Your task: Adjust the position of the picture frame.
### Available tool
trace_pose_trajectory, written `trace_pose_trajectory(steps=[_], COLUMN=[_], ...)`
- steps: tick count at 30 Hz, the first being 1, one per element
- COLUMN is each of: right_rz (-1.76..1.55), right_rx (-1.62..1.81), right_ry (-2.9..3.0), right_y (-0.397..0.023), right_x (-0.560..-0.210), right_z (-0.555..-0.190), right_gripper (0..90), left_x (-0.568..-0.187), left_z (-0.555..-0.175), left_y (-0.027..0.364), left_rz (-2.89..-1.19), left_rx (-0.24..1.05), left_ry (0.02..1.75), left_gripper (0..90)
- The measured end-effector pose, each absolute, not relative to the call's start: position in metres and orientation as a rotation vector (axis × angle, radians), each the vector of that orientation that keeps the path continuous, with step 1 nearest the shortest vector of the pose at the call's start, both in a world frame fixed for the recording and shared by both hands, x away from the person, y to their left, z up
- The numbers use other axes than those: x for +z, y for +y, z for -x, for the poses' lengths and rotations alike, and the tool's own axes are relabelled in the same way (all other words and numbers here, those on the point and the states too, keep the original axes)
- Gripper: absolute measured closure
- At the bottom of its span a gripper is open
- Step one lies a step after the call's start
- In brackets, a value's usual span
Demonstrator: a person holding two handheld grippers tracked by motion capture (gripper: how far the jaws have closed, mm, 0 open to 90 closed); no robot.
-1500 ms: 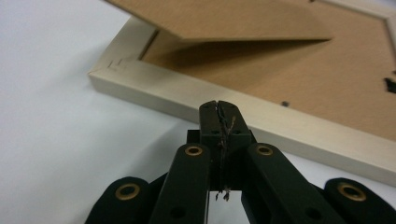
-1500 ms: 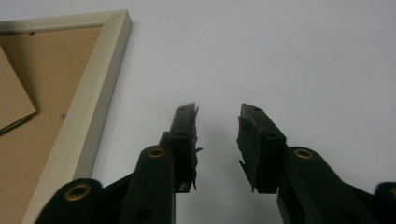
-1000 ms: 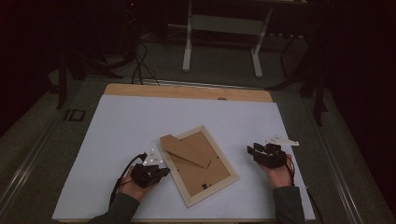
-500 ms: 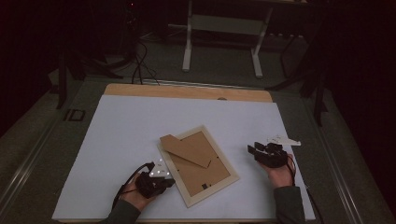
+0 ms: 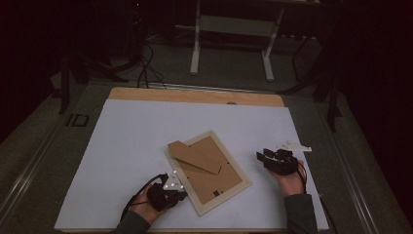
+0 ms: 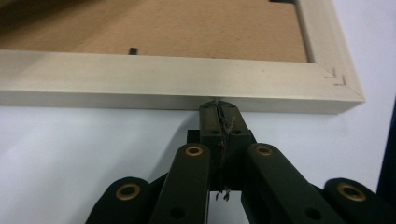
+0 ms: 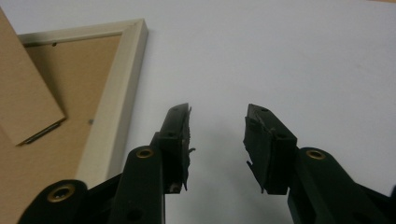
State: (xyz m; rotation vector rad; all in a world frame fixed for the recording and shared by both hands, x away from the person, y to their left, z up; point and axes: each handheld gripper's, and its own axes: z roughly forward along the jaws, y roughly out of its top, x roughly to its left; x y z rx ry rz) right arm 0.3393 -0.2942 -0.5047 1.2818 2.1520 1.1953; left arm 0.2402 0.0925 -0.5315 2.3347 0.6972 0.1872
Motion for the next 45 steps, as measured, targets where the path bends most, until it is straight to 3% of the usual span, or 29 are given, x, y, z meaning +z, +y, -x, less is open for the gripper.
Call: trace_pose_trajectory(steps=[36,45], right_rz=[-1.342,-1.362], right_rx=[1.165,1.089], right_ry=[2.194,2.184], right_y=[-0.293,-0.290], right_x=[-0.511,-0.514], right_z=[-0.335,-0.336], right_gripper=[63.9,61.1], left_x=[-0.533,-0.533], left_z=[-0.269,-0.278], left_y=[0.026,0.001], left_rz=[-2.294,-2.291], left_rx=[0.211,0.186], left_ry=[0.729,0.692], left_gripper=[90.0,90.0])
